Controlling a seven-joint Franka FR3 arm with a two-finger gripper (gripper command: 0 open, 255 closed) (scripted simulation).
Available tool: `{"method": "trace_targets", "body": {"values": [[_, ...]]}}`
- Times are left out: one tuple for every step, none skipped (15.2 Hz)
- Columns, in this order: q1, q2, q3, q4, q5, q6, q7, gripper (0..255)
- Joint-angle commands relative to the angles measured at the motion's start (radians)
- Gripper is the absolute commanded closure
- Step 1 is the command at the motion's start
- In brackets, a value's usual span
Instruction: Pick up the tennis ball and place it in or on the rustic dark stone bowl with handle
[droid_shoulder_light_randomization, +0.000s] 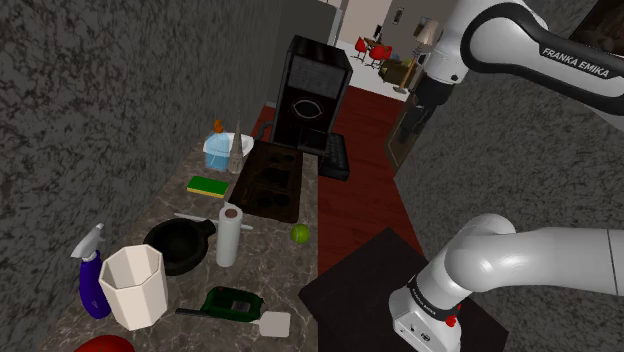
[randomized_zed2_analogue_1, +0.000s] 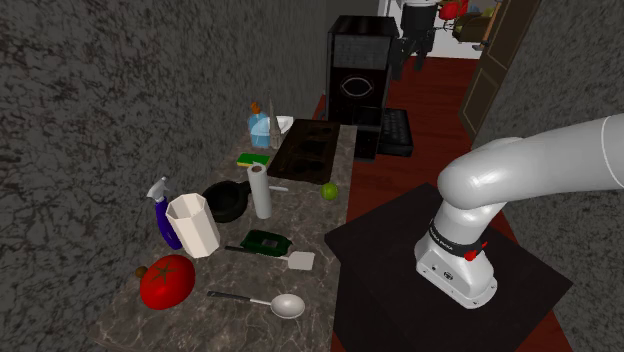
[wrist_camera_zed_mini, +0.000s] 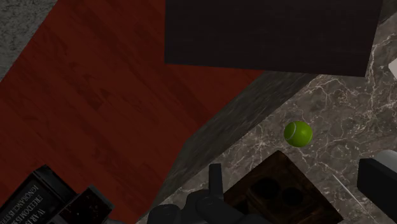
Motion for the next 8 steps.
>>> {"method": "trace_targets", "body": {"values": [[0.0,0.0,0.0,0.0,0.0,0.0,0.0,0],[0.001,-0.002,0.006,-0.033,0.007,0.031,0.016,0],[0.002,-0.003,0.013,-0.065,0.015,0.062,0.031,0],[0.003,-0.002,0.019,-0.096,0.022,0.093,0.046,0],[0.005,0.0,0.026,-0.126,0.03,0.125,0.061,0],[0.006,0.004,0.033,-0.155,0.037,0.158,0.077,0],[0.008,0.009,0.04,-0.183,0.045,0.191,0.092,0],[0.01,0.017,0.047,-0.209,0.053,0.225,0.106,0]]}}
